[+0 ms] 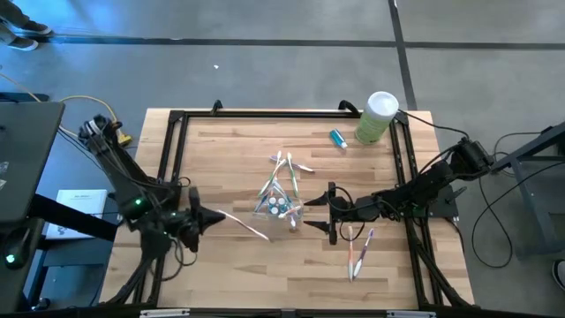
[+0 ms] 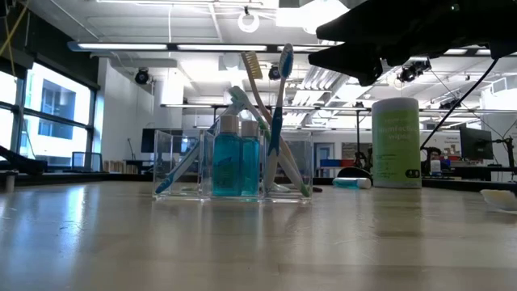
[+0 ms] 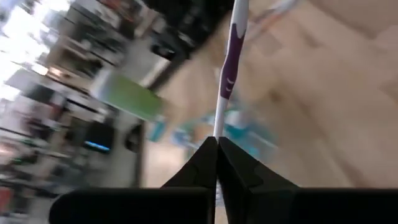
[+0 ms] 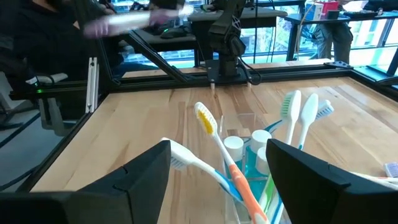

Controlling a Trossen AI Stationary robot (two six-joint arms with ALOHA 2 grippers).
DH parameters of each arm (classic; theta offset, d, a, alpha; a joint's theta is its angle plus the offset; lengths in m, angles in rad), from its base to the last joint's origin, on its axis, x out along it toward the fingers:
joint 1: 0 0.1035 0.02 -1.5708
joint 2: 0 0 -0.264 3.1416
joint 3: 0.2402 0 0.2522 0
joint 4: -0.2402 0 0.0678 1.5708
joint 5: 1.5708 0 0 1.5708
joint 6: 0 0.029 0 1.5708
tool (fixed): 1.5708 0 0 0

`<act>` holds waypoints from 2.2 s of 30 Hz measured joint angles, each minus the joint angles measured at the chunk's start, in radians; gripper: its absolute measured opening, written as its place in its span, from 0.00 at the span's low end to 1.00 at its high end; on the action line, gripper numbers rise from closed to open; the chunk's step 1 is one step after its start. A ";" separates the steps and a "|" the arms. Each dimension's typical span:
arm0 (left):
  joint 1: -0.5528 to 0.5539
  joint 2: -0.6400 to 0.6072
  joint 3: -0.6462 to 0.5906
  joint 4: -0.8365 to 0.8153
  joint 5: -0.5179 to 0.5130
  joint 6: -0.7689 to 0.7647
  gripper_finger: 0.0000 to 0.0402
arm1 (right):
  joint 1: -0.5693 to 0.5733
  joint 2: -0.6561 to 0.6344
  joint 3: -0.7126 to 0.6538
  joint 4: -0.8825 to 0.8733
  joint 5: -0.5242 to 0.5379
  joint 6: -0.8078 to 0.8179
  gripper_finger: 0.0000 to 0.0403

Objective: Pick & Place toothbrushing station
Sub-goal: Put the purple toothbrush into the right side of the transparent organizer

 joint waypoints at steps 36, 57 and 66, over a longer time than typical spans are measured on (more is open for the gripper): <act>0.120 0.720 0.367 0.421 0.006 1.047 0.01 | 0.078 0.008 0.190 -0.146 -0.346 0.239 0.64; 0.231 0.733 0.378 0.653 0.100 1.509 0.01 | 0.083 0.020 0.229 -0.285 -0.202 0.236 0.64; 0.267 0.734 0.378 0.665 0.105 1.585 0.01 | 0.060 0.079 0.228 -0.249 -0.239 0.235 0.64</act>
